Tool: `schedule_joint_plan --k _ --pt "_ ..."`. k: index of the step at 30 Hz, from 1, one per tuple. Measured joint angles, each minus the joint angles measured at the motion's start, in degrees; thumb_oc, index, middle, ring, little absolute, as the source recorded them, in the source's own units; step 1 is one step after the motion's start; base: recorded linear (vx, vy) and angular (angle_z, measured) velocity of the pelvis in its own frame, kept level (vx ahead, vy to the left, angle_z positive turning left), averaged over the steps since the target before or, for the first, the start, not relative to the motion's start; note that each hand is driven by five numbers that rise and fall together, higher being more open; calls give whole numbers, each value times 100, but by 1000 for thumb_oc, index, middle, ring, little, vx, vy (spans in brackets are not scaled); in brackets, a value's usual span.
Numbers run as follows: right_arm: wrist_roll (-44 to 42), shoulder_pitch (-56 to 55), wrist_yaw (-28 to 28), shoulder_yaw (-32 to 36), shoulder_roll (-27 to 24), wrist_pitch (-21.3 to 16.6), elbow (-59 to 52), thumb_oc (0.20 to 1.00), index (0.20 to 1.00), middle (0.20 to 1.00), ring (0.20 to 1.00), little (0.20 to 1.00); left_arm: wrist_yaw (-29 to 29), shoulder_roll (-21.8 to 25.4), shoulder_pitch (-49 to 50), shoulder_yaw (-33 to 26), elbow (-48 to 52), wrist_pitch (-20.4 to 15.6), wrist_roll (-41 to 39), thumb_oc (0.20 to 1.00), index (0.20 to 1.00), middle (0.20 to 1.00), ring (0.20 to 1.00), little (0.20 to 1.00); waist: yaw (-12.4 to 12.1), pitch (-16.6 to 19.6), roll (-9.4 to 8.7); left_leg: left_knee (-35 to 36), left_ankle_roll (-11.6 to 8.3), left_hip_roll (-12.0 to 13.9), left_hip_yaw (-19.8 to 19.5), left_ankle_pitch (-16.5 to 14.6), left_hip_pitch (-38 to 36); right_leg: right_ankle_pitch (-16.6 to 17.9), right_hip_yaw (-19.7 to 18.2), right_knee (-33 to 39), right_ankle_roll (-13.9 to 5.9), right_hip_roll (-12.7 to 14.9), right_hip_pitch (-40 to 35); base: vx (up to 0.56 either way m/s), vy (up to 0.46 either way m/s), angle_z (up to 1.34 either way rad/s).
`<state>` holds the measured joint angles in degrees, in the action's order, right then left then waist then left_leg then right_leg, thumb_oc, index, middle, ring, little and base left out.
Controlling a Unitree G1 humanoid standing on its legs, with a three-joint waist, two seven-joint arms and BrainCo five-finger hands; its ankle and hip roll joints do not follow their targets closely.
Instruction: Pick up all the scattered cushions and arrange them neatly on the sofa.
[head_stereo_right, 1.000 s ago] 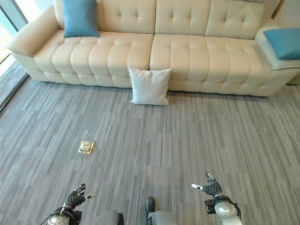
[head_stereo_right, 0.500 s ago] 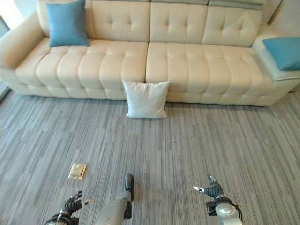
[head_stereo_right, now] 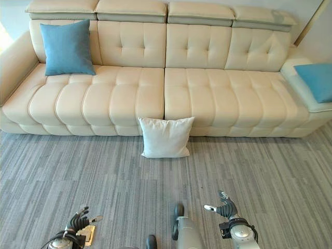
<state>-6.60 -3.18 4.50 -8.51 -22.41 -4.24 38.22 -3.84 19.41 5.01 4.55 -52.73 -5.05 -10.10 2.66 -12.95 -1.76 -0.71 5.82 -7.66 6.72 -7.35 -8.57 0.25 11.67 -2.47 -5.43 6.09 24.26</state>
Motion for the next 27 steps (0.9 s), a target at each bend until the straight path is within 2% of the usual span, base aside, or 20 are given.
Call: schedule_joint_plan --k 1,3,4,5,6,7,8,10,13,14,15,16,17,18,19,22,23,25,26,27 --pt "34 -37 -2 9 -8 4 3 1000 1000 1000 1000 1000 -2 -26 78 -16 6 4 1 1000 1000 1000 1000 1000 42 7 3 39 -22 11 -133 -89 -240 136 104 -19 20 44 32 783 -245 43" --pt "78 -176 -21 35 -31 51 36 1000 1000 1000 1000 1000 13 -102 106 9 20 4 8 1000 1000 1000 1000 1000 226 34 101 21 -220 254 -584 -451 -633 266 -253 -440 23 -92 -249 648 -256 95" --pt "91 -393 -47 30 9 91 23 1000 1000 1000 1000 1000 34 -61 147 53 46 -6 12 1000 1000 1000 1000 1000 278 123 -23 -123 -339 214 -630 -496 -818 408 -296 -416 177 -88 -552 294 -169 72" --pt "93 -425 -70 28 -30 89 45 1000 1000 1000 1000 1000 29 -103 161 43 43 -13 12 1000 1000 1000 1000 1000 236 222 -111 -215 -428 274 -579 -534 -902 869 -346 -383 487 -141 -658 561 -356 46" --pt "94 -337 -83 73 -76 103 180 1000 1000 1000 1000 1000 34 -190 151 67 3 -11 12 1000 1000 1000 1000 1000 221 224 39 -805 -666 480 -618 -672 -794 964 -272 -529 634 -247 -797 257 -188 9" --pt "93 -269 -85 70 -122 103 181 1000 1000 1000 1000 1000 33 -257 143 83 18 -9 8 1000 1000 1000 1000 1000 229 249 100 -1335 -755 590 -596 -610 -553 818 -212 -542 759 -358 -913 365 -284 7" --pt "91 -193 -94 59 -188 85 158 1000 1000 1000 1000 1000 51 -304 120 133 65 -23 8 1000 1000 1000 1000 1000 197 255 156 -2561 -926 690 -522 -430 -41 824 -206 -475 932 -479 -1076 224 -202 -23" --pt "87 -9 -84 49 -263 58 122 1000 1000 1000 1000 1000 64 -300 64 169 92 -21 6 1000 1000 1000 1000 1000 180 252 189 -3873 -1111 954 -452 -206 583 581 -220 -472 1113 -595 -1242 354 -271 -16" --pt "78 37 -77 42 -292 60 112 1000 1000 1000 1000 1000 67 -237 -50 182 135 -23 3 1000 1000 1000 1000 1000 145 197 68 -4465 -1074 1280 -198 -77 993 203 -358 -371 1378 -700 -1677 341 -154 -7" --pt "48 55 -56 37 -280 75 110 1000 1000 1000 1000 1000 70 -202 -116 224 100 -21 3 1000 1000 1000 1000 1000 110 133 -58 -4328 -1013 1297 -51 -135 1110 281 -402 -271 1255 -663 -1903 233 -26 -29" --pt "28 76 -23 26 -294 60 65 1000 1000 1000 1000 1000 76 -192 -112 212 89 -21 3 1000 1000 1000 1000 1000 114 140 -79 -4157 -1048 1293 -24 -86 1298 275 -399 -264 1263 -668 -1974 299 -12 -28" --pt "10 125 8 26 -290 39 53 1000 1000 1000 1000 1000 76 -156 -121 235 104 -19 4 1000 1000 1000 1000 1000 116 143 -86 -4025 -1085 1264 -2 -103 1633 -56 -413 -192 1370 -668 -2091 438 14 2" --pt "-29 65 27 33 -270 104 127 1000 1000 1000 1000 1000 82 -124 -330 390 65 -31 4 1000 1000 1000 1000 1000 106 30 -195 -2812 -912 1110 184 -270 1902 -146 -457 8 1282 -577 -2255 277 63 14" --pt "-29 74 32 28 -264 94 152 1000 1000 1000 1000 1000 96 -116 -352 448 106 -31 8 1000 1000 1000 1000 1000 91 -2 -221 -2104 -891 1030 292 -220 1978 -134 -478 94 1239 -545 -2325 340 87 10" --pt "-31 99 50 34 -284 90 239 1000 1000 1000 1000 1000 123 -145 -345 445 102 -34 7 1000 1000 1000 1000 1000 102 -48 -168 -1216 -836 987 439 35 2135 43 -408 218 1049 -602 -2431 199 60 -17" --pt "-28 94 94 21 -277 101 409 1000 1000 1000 1000 1000 131 -158 -189 439 52 11 8 1000 1000 1000 1000 1000 87 -109 17 -940 -925 1039 339 648 2375 5 -515 422 1040 -809 -2841 185 122 -30" --pt "-24 88 102 22 -280 102 406 1000 1000 1000 1000 1000 133 -160 -118 432 53 13 7 1000 1000 1000 1000 1000 80 -103 66 -930 -886 1024 331 716 2340 -87 -622 432 900 -853 -2906 227 223 -81" --pt "-15 81 105 27 -339 99 393 1000 1000 1000 1000 1000 139 -210 128 420 33 40 7 1000 1000 1000 1000 1000 -32 -42 280 -459 -728 1042 250 912 1881 -187 -946 262 840 -976 -2955 163 203 -85" --pt "1 68 110 32 -339 108 412 1000 1000 1000 1000 1000 145 -207 151 411 -28 53 9 1000 1000 1000 1000 1000 -2 -68 323 -157 -322 967 158 1315 1651 -303 -993 41 709 -967 -2947 119 213 -60" --pt "56 64 85 14 -314 138 409 1000 1000 1000 1000 1000 145 -210 111 397 -71 73 9 1000 1000 1000 1000 1000 -23 -89 339 134 -236 978 233 1402 1369 -508 -981 -615 471 -924 -2710 79 159 -46"
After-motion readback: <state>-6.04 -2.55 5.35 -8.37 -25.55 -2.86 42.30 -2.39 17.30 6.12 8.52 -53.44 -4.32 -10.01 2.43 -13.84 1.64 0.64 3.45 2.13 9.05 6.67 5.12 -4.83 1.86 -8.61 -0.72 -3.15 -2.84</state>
